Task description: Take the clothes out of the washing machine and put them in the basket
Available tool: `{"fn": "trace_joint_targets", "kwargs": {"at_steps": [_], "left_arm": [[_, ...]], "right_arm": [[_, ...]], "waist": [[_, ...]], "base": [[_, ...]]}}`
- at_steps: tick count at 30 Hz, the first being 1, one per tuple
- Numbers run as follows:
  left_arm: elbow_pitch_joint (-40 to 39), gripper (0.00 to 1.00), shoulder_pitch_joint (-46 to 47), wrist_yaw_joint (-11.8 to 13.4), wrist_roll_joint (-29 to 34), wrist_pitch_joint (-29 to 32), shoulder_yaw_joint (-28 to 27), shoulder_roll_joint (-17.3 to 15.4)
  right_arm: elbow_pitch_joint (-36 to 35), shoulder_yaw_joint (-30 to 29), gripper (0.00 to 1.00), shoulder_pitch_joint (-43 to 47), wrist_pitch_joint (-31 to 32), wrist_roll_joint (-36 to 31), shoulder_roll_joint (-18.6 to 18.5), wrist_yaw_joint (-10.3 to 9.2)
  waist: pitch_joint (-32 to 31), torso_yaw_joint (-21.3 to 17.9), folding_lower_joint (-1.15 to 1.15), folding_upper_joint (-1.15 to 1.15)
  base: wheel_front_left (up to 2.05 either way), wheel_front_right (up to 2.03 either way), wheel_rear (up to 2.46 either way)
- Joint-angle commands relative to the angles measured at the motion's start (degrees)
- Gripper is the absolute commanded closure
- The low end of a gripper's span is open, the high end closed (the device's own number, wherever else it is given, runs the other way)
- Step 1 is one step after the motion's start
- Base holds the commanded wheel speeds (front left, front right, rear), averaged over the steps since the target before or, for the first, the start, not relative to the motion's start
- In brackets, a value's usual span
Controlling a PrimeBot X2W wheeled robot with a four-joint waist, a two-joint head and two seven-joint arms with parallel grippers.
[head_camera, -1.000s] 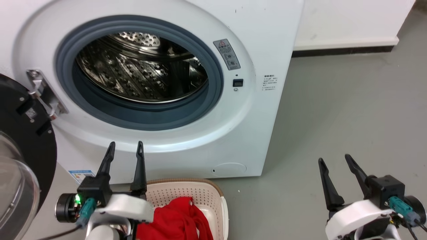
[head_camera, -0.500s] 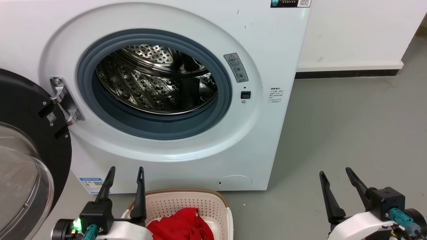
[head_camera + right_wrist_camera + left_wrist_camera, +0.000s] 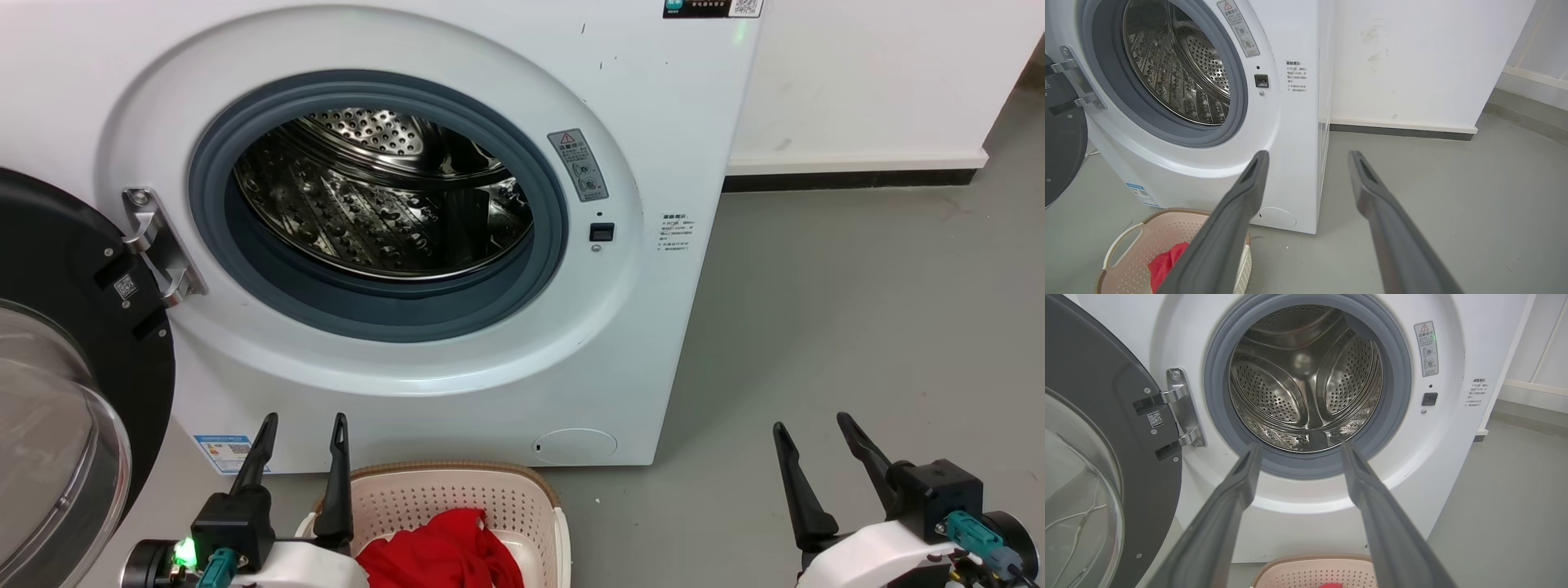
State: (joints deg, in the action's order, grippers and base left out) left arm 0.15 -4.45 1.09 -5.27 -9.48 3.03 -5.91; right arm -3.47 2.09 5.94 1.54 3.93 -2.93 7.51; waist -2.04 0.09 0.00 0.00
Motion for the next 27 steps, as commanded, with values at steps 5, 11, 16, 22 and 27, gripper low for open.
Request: {"fn": "trace_joint_targets", "kwargs": {"at_steps": [5,11,16,22,27], "left_arm": [[0.2,0.0,-0.1,0.4,-0.3,0.2,0.0,-0.4],[0.2,0.0,-0.2,0.8,-0.5,0.2,0.1,-0.6],[0.7,1.0,-0.1,0.4,-0.7,0.3,0.3,-0.5],[2.3,1.0,0.8,-0.2,-5.9,1.5,-0.6,-0.3],[3.0,1.0,1.5,-0.8,-11.8,2.5,-1.2,0.0]], "right_arm": [[0.1,0.1,0.0,-0.4,-0.4,0.2,0.1,-0.04],[0.2,0.1,0.0,-0.3,-0.4,0.4,0.1,-0.04],[0.8,0.2,1.0,0.1,-0.3,0.3,0.0,0.01],[1.5,0.3,1.0,0.0,-0.5,6.0,-0.2,0.01],[2.9,0.0,1.0,-1.1,-0.4,12.5,-0.7,0.01]], "waist": [[0.2,-0.2,0.0,0.0],[0.4,-0.3,0.0,0.0],[0.5,-0.2,0.0,0.0],[0.6,-0.2,0.0,0.0],[0.6,-0.2,0.0,0.0]], "base": [[0.0,0.0,0.0],[0.0,0.0,0.0],[0.0,0.0,0.0],[0.0,0.0,0.0],[0.0,0.0,0.0]]}}
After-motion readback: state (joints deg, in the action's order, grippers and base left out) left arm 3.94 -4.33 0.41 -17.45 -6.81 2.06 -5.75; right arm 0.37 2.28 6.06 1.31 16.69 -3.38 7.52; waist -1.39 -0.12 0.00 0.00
